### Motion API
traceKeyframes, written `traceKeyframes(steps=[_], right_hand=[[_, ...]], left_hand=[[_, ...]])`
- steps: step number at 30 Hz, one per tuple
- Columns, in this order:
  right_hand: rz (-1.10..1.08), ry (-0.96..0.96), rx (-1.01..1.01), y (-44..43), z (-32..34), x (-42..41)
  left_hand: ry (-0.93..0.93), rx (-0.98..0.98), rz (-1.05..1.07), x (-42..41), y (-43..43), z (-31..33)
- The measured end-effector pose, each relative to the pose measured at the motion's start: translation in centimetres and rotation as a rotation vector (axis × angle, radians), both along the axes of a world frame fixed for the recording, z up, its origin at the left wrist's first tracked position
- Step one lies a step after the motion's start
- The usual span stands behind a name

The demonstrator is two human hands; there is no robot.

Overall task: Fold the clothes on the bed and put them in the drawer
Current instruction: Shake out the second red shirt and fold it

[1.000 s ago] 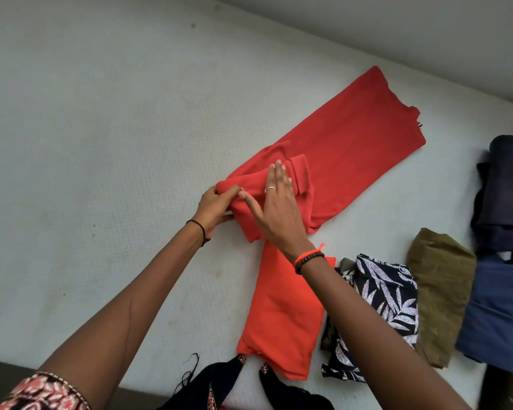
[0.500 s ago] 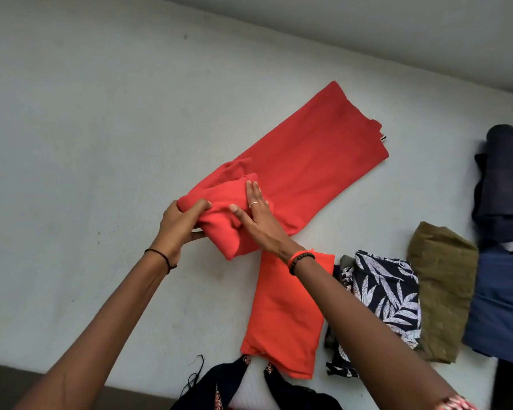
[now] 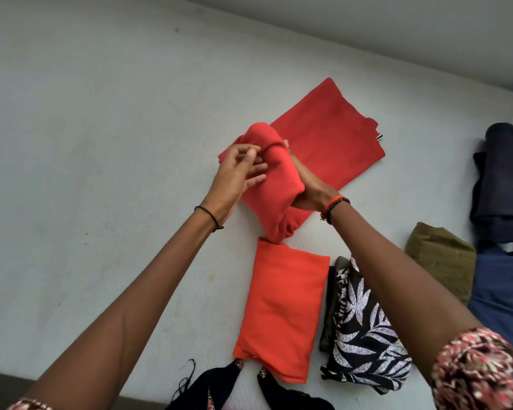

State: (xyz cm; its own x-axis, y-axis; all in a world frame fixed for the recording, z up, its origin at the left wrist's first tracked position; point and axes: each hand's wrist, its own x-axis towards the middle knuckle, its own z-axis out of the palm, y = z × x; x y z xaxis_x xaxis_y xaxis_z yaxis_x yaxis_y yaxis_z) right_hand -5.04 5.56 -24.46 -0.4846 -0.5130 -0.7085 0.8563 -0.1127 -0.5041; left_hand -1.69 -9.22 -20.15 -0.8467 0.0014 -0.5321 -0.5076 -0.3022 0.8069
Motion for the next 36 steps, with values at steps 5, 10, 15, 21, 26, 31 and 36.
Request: traceKeyframes(steps=[5, 10, 15, 21, 26, 31, 36], right_hand=[[-0.096, -0.116, 0.066, 2.4, -2.5, -1.6], [-0.218, -0.227, 0.215, 4.2, -3.9, -2.9], [-0.398, -0.289, 0.34, 5.7, -4.5, -3.4], [-0.502, -0.088, 0.347, 8.0, -4.7, -2.1], [-0.474, 0.044, 0.291, 7.2, -4.5, -1.4], [-0.506, 0.118, 0.325, 6.8, -4.7, -1.3], [-0.442, 0.159, 0.379, 7.4, -4.6, -1.0]], left_hand=[[0.151, -0.022, -0.043, -0.5, 2.8, -2.7], [0.21, -0.169, 0.007, -0.7, 6.5, -5.4], [0.141, -0.372, 0.013, -1.3, 7.6, -7.6], [0.185, -0.505, -0.113, -7.1, 3.9, -7.3], [0.357, -0.923, -0.62, -13.5, 3.4, -6.1], [0.31, -1.223, -0.953, -16.8, 6.0, -6.0], [0.298, -1.232, -1.039, -18.0, 7.5, -6.2]])
